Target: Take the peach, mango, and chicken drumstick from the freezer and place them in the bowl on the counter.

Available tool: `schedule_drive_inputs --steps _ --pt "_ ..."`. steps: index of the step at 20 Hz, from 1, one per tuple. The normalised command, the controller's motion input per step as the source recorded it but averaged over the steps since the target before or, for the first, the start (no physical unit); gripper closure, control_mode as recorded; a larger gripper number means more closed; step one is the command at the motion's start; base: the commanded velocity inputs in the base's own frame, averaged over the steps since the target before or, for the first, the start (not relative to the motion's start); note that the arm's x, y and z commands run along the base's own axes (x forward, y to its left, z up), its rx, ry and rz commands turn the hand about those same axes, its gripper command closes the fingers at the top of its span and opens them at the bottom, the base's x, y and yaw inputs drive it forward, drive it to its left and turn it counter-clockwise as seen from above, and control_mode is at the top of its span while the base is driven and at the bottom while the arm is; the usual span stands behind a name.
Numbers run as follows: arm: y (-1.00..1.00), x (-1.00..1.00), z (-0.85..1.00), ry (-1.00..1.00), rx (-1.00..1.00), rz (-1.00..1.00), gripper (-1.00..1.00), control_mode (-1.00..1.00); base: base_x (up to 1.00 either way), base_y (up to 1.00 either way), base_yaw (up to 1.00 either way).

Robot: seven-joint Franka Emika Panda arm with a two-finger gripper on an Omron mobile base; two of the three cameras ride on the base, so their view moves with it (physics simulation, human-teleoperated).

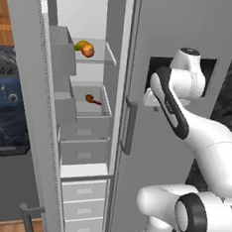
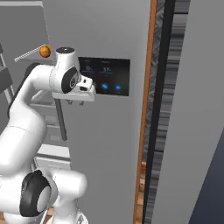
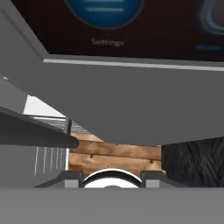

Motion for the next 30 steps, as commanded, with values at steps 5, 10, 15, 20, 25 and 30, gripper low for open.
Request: schedule_drive_inputs --steps 5,10,15,20,25,30 --pt "0.0 -0.4 0.0 0.0 0.0 0.0 -1.0 -1.0 0.0 0.0 0.0" --pt "0.0 -0.88 0.0 0.0 0.0 -0.03 -1.0 -1.0 0.0 0.0 0.0" --pt "0.0 -0.49 0.0 0.0 0.0 -0.01 -1.0 -1.0 0.0 0.0 0.0" --pt "0.0 -0.11 0.0 0.0 0.0 0.0 -1.0 -1.0 0.0 0.0 0.0" --pt "0.0 0.0 0.0 0.0 0.0 0.0 -1.0 1.0 0.04 0.08 0.0" --pt "0.0 0.0 0.0 0.0 0.0 0.0 -1.0 1.0 0.21 0.51 0.0"
